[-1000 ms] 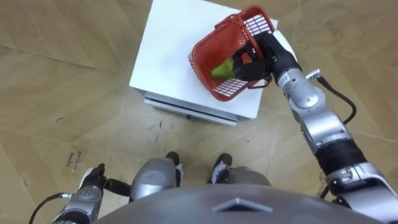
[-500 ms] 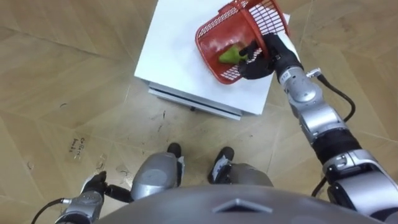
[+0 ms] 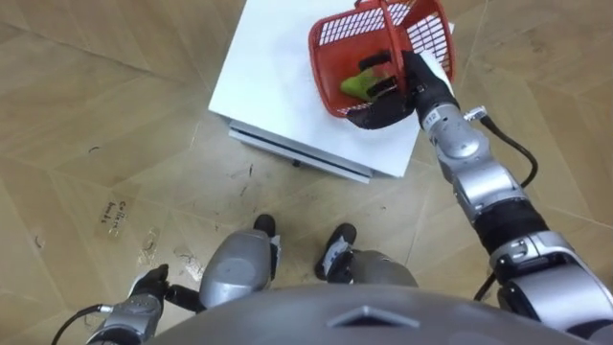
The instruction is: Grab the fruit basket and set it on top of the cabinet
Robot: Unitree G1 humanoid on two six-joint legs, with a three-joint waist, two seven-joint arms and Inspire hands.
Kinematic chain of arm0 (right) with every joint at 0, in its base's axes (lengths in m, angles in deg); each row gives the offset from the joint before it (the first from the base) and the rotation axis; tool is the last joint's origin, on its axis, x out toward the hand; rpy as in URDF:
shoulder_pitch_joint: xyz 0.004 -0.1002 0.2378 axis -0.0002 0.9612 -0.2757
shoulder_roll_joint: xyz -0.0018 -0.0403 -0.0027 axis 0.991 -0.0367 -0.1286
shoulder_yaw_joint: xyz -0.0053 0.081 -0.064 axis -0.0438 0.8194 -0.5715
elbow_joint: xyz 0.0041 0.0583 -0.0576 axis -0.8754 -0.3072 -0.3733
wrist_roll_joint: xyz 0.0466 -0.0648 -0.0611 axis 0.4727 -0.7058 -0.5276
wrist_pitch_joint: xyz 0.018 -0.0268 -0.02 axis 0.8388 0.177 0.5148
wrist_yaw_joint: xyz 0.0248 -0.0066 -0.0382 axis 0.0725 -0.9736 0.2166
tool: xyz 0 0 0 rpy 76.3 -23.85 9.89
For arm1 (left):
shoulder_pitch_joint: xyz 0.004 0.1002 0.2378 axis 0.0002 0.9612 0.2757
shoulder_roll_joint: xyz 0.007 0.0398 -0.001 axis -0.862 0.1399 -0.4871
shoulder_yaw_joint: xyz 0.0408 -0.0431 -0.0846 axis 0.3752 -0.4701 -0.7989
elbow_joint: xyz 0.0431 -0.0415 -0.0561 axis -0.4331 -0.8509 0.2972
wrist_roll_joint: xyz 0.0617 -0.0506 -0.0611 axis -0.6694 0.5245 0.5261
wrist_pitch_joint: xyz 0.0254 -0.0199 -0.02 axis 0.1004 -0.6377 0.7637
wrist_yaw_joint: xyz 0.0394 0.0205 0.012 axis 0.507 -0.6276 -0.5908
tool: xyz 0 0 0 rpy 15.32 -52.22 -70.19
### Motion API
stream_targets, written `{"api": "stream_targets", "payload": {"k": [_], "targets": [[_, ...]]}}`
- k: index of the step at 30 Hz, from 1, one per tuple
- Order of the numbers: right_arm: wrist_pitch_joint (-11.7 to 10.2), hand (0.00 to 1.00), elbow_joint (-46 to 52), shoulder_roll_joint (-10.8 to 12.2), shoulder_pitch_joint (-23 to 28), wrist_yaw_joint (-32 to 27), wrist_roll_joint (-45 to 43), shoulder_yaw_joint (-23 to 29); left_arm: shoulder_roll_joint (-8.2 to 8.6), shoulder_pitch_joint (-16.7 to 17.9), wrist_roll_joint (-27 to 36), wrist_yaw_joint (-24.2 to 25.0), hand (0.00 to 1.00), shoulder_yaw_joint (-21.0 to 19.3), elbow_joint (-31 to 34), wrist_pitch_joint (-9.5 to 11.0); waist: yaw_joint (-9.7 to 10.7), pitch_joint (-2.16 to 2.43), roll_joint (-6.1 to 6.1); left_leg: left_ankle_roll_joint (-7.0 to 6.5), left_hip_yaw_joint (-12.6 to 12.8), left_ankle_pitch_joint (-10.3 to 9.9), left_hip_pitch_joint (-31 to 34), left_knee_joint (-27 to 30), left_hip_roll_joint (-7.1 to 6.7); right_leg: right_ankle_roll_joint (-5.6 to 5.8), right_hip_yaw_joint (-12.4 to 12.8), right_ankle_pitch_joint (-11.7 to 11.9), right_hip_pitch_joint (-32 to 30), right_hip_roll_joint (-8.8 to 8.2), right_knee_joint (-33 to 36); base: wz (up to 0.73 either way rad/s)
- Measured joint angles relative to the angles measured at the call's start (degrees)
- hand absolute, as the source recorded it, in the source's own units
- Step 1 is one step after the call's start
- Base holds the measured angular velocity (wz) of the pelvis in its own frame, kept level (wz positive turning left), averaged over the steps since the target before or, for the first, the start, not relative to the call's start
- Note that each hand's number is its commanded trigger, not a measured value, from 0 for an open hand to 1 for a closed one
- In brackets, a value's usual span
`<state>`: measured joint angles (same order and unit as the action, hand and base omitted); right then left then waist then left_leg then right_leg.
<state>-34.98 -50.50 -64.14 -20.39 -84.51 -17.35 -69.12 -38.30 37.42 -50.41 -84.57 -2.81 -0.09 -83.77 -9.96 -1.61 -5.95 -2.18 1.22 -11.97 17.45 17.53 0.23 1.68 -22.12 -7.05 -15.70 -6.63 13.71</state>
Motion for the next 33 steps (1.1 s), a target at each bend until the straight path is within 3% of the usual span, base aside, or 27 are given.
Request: {"api": "stream_targets", "payload": {"k": [9,22,28,33], "targets": [[-1.31,0.00,0.53,0.65,0.56,0.00,-1.59,0.10,0.02,-3.00,-1.63,-0.56,0.00,-0.03,-0.57,0.83,0.11,-0.10,-0.42,-0.03,0.49,-0.02,-0.17,0.13,0.11,-0.19,0.16,0.26,-0.10,-0.03,0.79,0.00],[-2.20,0.00,5.35,0.42,5.23,-0.04,-2.53,0.13,0.06,-3.00,-1.53,-0.45,0.00,-1.05,0.69,1.19,0.28,0.00,-0.52,-0.03,1.96,-0.02,-2.93,-0.35,0.30,-0.19,1.59,0.26,1.53,0.06,0.92,-0.05],[-2.18,0.00,6.25,-0.28,8.46,0.01,-2.22,0.29,0.05,-1.81,-1.18,-1.30,0.00,-1.71,0.90,0.70,1.08,0.46,-0.61,-0.03,3.17,-0.03,-6.11,-1.84,0.52,-0.16,2.30,0.34,3.79,0.33,0.68,-0.09],[-2.19,0.00,7.65,-0.36,10.13,-0.29,-4.29,2.47,0.00,0.14,-1.05,-1.52,0.00,-4.25,0.93,0.69,3.42,1.17,0.19,-0.03,3.97,-0.03,-8.28,-2.52,0.69,-0.10,3.56,0.56,5.40,0.76,0.06,-0.10]]}}
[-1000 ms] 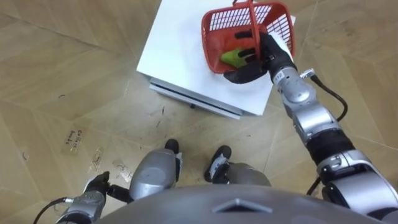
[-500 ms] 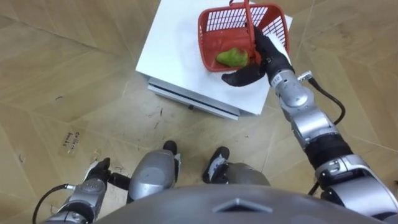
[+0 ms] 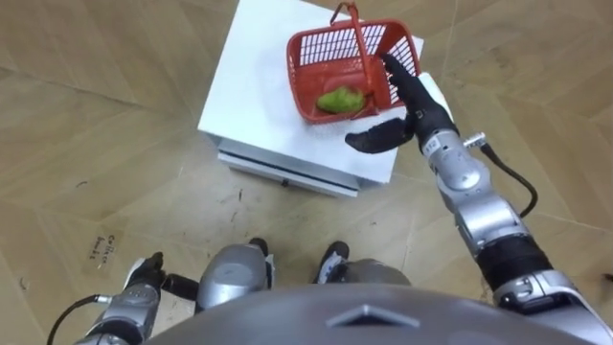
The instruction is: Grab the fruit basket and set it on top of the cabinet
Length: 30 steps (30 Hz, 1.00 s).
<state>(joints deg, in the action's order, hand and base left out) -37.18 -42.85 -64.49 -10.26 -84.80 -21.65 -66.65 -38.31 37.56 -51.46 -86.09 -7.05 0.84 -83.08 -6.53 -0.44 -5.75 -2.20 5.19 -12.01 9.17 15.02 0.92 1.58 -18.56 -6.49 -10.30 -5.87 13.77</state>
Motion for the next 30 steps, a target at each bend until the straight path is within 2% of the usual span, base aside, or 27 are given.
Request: {"api": "stream_targets", "payload": {"k": [1,3,4,5,6,10,13,15,18,20,24,30], "targets": [[0.00,0.00,1.32,-0.07,0.92,-0.50,-0.32,0.85,0.05,0.24,0.02,0.01,0.00,-0.53,0.18,0.00,0.02,0.25,0.30,0.00,0.45,0.00,-0.88,-0.51,0.02,0.01,0.42,0.01,0.44,0.05,-0.06,-0.19],[-0.01,0.00,4.10,-0.51,2.29,-1.01,-0.96,1.22,0.10,0.99,0.02,-0.09,0.00,-1.62,1.38,0.05,0.28,0.33,0.78,0.00,1.05,0.00,-2.02,-1.13,0.07,0.02,1.02,0.01,1.29,0.16,-0.09,-0.16],[-0.05,0.00,6.59,-0.82,3.70,-0.94,-1.63,2.05,0.29,1.61,-0.39,-0.18,0.00,-2.43,2.32,0.44,1.00,0.59,1.22,0.00,1.05,0.00,-2.85,-1.75,0.05,0.02,1.16,0.00,1.86,0.16,-0.08,-0.04],[-0.12,0.00,8.47,-0.81,4.65,-0.91,-2.81,3.30,0.53,2.20,-0.54,-0.23,0.00,-3.09,3.10,0.68,1.54,0.64,1.67,0.00,1.13,0.00,-3.71,-2.19,0.03,0.03,1.25,-0.01,2.48,0.17,-0.08,-0.03],[-0.48,0.00,9.35,-0.81,5.37,-0.96,-3.24,4.57,0.74,2.69,-0.50,-0.33,0.00,-3.68,3.49,0.95,2.00,0.52,2.05,0.00,1.14,0.00,-4.76,-2.59,0.00,0.06,1.25,-0.02,3.45,0.19,-0.24,0.00],[-0.68,0.00,9.41,-1.41,7.51,-1.06,-1.37,7.29,1.15,2.94,-0.40,-1.90,0.00,-3.58,3.79,1.05,3.02,0.56,2.54,-0.02,1.93,0.02,-6.91,-3.72,-0.01,0.12,1.34,-0.06,4.71,0.23,-0.24,-0.08],[-0.70,0.00,8.90,-1.60,8.61,-1.56,-1.19,7.77,1.46,3.28,-0.46,-2.78,0.00,-3.54,4.34,1.11,3.50,0.30,2.98,-0.02,2.38,0.02,-7.81,-3.70,0.03,0.14,1.41,-0.05,5.21,0.32,-0.43,-0.15],[-0.69,0.00,7.65,-1.61,9.88,-1.55,-1.62,7.96,1.62,4.04,-0.48,-2.76,0.00,-3.60,5.95,1.10,4.20,0.40,3.22,-0.01,2.23,0.01,-8.47,-3.96,0.06,0.20,1.34,-0.02,6.19,0.46,-1.29,0.03],[-0.59,0.00,3.04,-1.50,11.04,-1.40,-4.69,8.12,2.84,6.05,-0.44,-2.76,0.00,-3.79,9.62,1.09,4.99,0.34,4.04,-0.01,2.13,0.01,-9.88,-4.98,0.05,0.41,1.52,-0.14,7.40,0.59,-1.32,0.01],[-0.64,0.00,1.44,-1.49,12.05,-1.35,-6.62,8.69,3.23,6.12,-0.45,-2.79,0.00,-3.80,10.25,1.63,4.95,0.50,4.10,-0.01,2.13,0.01,-10.14,-5.16,0.01,0.54,1.91,-0.24,7.53,0.63,-1.31,-0.02],[-1.17,0.00,-5.91,-1.48,13.33,-2.46,-11.27,9.99,3.57,6.46,-0.41,-3.92,0.00,-3.87,10.08,2.29,4.68,0.70,3.71,0.00,2.55,0.01,-11.61,-5.55,0.05,0.72,2.77,-0.37,8.47,0.89,-1.43,-0.04],[-1.31,0.00,-19.52,-1.59,14.73,-5.63,-10.29,11.80,3.51,7.91,-0.42,-4.02,0.00,-4.05,9.60,2.18,4.63,0.64,3.37,0.04,2.22,-0.05,-13.26,-6.47,-0.05,1.01,2.47,-0.55,10.62,0.95,-2.48,0.03]]}}
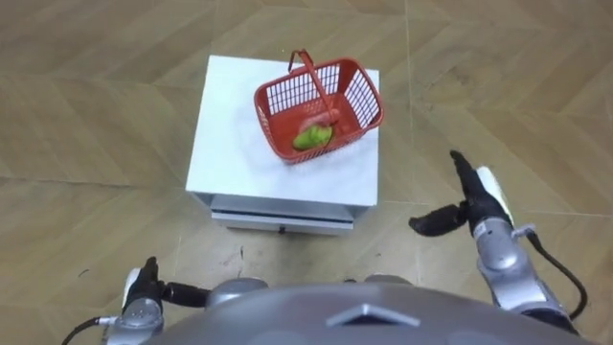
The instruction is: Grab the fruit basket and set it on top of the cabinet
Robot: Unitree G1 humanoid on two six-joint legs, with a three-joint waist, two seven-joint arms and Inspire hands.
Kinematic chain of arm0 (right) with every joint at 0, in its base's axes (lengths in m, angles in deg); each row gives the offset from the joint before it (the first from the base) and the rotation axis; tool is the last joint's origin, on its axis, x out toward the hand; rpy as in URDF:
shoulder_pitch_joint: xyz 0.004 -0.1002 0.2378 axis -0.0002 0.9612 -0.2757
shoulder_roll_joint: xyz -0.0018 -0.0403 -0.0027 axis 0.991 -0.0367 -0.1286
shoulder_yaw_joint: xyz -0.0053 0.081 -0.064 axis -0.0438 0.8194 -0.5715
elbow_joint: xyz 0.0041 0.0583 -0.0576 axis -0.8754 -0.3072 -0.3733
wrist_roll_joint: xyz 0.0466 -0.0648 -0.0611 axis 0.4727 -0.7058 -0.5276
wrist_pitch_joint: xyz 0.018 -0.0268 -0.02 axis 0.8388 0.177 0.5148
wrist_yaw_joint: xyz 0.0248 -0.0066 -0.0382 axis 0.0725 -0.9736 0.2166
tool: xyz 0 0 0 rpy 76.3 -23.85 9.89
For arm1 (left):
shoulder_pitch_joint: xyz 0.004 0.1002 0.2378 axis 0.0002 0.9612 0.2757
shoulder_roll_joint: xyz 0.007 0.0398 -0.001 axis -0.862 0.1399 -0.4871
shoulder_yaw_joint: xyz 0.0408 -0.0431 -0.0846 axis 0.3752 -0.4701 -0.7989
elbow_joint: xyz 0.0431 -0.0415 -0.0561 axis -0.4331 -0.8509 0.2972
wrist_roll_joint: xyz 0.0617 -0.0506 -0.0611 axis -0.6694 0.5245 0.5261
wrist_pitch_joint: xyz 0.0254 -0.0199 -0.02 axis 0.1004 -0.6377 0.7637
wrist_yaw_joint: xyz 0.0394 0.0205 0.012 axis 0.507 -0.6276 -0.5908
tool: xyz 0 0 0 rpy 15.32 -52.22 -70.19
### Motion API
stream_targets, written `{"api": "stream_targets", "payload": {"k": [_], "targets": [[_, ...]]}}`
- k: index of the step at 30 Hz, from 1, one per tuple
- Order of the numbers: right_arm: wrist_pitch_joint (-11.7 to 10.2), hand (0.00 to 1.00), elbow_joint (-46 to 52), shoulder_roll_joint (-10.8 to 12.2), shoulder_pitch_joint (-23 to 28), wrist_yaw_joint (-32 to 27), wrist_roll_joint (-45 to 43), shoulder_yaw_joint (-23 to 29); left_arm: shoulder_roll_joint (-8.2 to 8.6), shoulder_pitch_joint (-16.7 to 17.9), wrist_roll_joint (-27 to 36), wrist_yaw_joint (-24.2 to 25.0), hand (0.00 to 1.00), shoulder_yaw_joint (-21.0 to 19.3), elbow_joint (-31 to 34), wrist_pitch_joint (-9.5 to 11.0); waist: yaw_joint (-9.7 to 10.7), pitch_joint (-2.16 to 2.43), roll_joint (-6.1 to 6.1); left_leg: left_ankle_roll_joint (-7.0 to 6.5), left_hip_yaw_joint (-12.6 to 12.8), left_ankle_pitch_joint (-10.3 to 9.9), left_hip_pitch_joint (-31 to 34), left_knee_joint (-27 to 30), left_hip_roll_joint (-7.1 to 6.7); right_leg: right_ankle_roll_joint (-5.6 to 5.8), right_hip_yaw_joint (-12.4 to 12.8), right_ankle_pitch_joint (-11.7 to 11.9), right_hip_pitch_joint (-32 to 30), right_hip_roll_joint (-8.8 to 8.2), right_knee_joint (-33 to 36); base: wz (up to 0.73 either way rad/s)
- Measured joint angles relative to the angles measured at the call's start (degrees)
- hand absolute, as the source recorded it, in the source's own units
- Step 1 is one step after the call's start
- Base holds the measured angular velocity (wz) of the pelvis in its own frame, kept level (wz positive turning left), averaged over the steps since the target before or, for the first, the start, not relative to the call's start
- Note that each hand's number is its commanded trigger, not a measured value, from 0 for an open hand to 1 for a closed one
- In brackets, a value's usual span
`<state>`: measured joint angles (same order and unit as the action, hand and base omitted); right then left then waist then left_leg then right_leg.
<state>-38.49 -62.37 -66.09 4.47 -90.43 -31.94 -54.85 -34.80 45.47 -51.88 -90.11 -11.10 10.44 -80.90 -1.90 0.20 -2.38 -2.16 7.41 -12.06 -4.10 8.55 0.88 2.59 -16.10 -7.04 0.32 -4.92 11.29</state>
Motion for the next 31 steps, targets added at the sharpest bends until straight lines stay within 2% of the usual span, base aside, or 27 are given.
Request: {"api": "stream_targets", "payload": {"k": [1,3,8,13,18,25,31], "targets": [[0.23,0.00,-2.85,0.00,0.16,-0.32,0.36,0.00,0.00,0.35,-0.09,0.01,0.00,0.01,-0.08,-0.25,0.12,0.06,-0.23,0.01,-0.16,-0.01,-0.10,0.07,0.00,0.00,-0.36,0.00,0.23,0.01,-0.11,0.09],[0.70,0.00,-8.13,0.02,0.05,-0.17,0.41,-0.01,-0.04,0.43,-0.63,0.07,0.00,0.00,-1.15,-1.26,0.23,-0.10,-0.12,0.05,-0.65,-0.03,-0.74,0.05,-0.03,0.05,-0.53,-0.03,1.31,0.04,-0.65,0.12],[4.57,0.00,-20.62,0.37,-1.04,2.75,1.15,-0.02,0.05,1.00,-5.71,0.51,0.00,-0.15,-1.70,-4.85,-0.05,-0.33,0.06,0.17,-1.74,-0.31,-2.57,0.08,-0.06,0.21,-1.23,-0.33,3.56,0.06,-0.74,0.09],[7.72,0.00,-24.44,0.70,-0.82,5.91,0.79,0.02,0.20,1.27,-7.41,2.25,0.00,-0.29,-2.42,-6.83,0.19,-0.24,0.51,0.23,-2.16,-0.42,-2.62,0.31,-0.08,0.11,-1.36,-0.52,3.80,0.06,-0.63,0.01],[11.45,0.00,-26.57,1.50,-0.87,9.83,0.47,0.09,0.18,0.70,-7.48,4.77,0.00,-0.28,-3.69,-8.66,0.81,-0.46,0.73,0.36,-3.06,-0.51,-2.51,0.59,-0.17,0.13,-2.19,-0.91,4.18,-0.07,-0.57,0.08],[13.67,0.00,-26.55,1.98,-1.75,13.53,0.52,0.06,0.28,0.08,-7.61,6.92,0.00,-0.27,-3.69,-10.03,1.46,-0.37,0.98,0.56,-3.75,-0.64,-2.62,1.11,-0.10,0.01,-2.77,-1.41,4.69,0.04,-0.53,0.05],[14.18,0.00,-26.37,2.00,-3.16,14.47,0.54,0.05,0.99,0.04,-9.31,7.11,0.00,-0.17,-4.13,-10.08,1.30,-0.47,1.07,0.60,-3.61,-0.71,-3.40,0.84,-0.28,0.04,-2.64,-1.65,5.23,0.00,-0.27,-0.01]]}}
